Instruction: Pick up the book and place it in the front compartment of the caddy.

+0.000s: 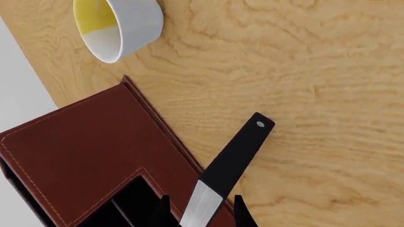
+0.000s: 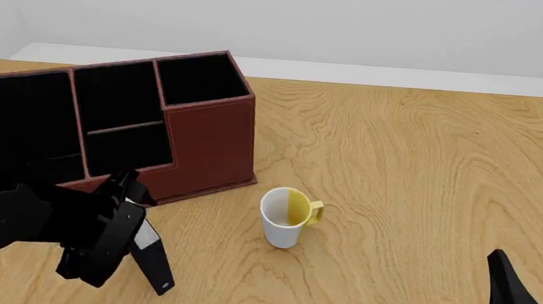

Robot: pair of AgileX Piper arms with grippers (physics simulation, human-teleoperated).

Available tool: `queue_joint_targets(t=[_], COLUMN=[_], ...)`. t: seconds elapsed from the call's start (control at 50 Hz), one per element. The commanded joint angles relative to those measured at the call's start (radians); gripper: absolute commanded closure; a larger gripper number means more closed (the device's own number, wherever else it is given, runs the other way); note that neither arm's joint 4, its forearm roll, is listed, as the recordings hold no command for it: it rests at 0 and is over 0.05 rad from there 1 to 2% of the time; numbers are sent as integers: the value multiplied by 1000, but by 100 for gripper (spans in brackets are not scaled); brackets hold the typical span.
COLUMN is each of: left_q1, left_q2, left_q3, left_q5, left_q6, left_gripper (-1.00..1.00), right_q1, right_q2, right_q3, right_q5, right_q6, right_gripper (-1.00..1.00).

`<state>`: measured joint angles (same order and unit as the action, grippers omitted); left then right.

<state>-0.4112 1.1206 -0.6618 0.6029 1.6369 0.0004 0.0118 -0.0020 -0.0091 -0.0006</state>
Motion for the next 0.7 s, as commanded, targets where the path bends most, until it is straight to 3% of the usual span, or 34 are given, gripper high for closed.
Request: queue_joint_targets(t=[0.02,0.58,0.6,0.7], left_q1=[-4,3,-17,-63], left_q2=[14,88,78,50], left_q3=[5,-9,4,10], left_q5=[-13,-9,-26,-34], left_q6=[-9,-43,-45,-48], left_gripper=[-100,-100,100,100], right_q1=[0,0,0,0], right_q2=[0,0,0,0], right_q3=[0,0,0,0], right_q5=[0,0,0,0], right_q6=[0,0,0,0], right_gripper=[-100,-100,-100,-100])
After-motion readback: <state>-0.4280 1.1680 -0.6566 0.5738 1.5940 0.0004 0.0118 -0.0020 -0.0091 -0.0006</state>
